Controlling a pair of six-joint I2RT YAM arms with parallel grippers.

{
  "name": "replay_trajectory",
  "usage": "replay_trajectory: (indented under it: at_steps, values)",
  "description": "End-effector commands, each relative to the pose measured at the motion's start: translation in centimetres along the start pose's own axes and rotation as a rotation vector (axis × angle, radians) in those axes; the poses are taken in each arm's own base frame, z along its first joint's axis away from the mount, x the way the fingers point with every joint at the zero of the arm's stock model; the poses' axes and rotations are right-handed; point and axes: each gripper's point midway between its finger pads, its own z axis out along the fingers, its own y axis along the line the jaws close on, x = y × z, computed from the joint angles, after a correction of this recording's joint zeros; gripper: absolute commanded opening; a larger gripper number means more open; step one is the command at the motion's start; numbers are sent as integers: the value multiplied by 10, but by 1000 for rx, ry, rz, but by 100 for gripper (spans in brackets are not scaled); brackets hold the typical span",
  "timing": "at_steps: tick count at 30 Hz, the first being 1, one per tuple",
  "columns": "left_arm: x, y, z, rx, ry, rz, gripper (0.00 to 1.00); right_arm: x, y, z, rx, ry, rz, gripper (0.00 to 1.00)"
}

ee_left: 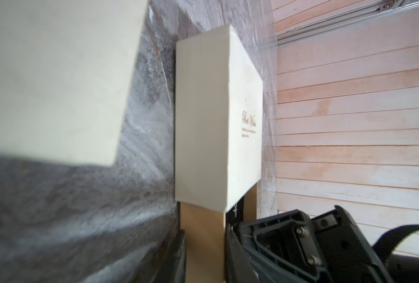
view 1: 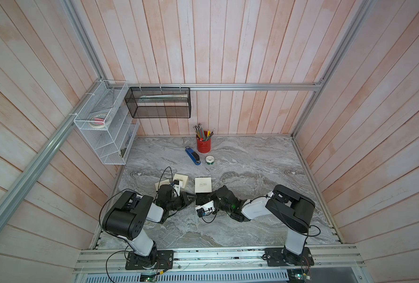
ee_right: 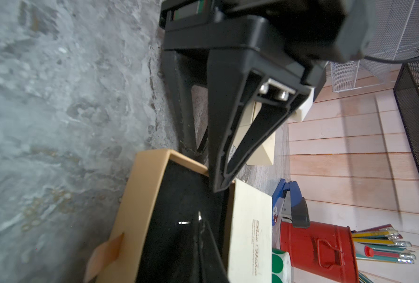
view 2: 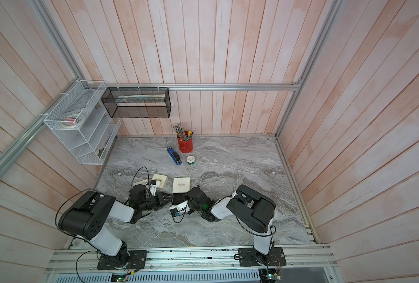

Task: Place the earrings into the drawer-style jewelry box
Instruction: Adjust the earring in the inner lining.

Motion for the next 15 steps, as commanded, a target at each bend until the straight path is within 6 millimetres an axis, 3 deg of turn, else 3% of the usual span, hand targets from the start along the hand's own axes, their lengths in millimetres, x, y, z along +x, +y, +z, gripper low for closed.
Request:
replay_trajectory:
  at_steps: [1, 7, 15]
  values:
    - [-4, 0, 3, 5, 4, 1, 27, 9, 24, -1, -103, 23, 35, 0]
    - [-3, -1, 3, 9, 8, -1, 27, 4, -7, 0, 1, 2, 94, 0]
    - [-3, -3, 2, 14, 7, 0, 27, 9, -16, 7, 43, 24, 80, 0]
